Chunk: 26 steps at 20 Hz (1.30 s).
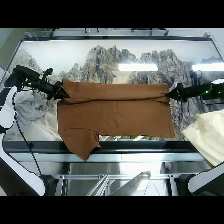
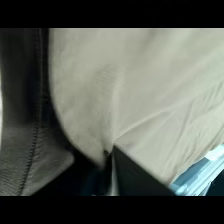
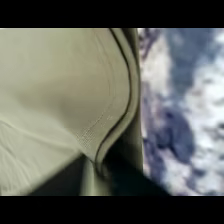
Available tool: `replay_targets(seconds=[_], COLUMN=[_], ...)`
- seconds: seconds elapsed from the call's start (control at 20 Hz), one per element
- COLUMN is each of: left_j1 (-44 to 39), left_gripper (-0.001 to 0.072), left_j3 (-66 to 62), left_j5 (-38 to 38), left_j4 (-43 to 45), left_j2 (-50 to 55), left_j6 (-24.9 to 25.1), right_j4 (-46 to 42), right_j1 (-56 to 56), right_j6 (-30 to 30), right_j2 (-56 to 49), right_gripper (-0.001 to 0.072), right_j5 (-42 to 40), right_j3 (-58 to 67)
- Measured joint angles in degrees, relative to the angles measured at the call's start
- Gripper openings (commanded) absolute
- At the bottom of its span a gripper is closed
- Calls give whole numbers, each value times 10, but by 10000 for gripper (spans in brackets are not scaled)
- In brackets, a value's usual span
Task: Fold the shirts.
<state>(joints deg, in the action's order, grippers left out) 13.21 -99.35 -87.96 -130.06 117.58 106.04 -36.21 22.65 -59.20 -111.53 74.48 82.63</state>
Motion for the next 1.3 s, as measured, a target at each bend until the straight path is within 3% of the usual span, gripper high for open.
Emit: replay_targets(seconds=[0.35,0.5,0.9,1.3], left_j1=[30,56,103,110], left_gripper=[697,698,698,698], left_j3=[-48,32,428,597], left_j5=[-101,-108,-3,71], left_j4=[0,14,42,45], left_j2=[-19,-90,-306,-416], left_j6=[-28,-30,-5,5], right_j4=[-62,-116,-140,-103], right_j1=[53,77,85,35], right_j6=[-36,-40,21,42], right_j2=[37,99,205,207], right_gripper=[373,374,394,380], right_j5=[120,136,20,4], right_j3=[4,-68,-320,-383])
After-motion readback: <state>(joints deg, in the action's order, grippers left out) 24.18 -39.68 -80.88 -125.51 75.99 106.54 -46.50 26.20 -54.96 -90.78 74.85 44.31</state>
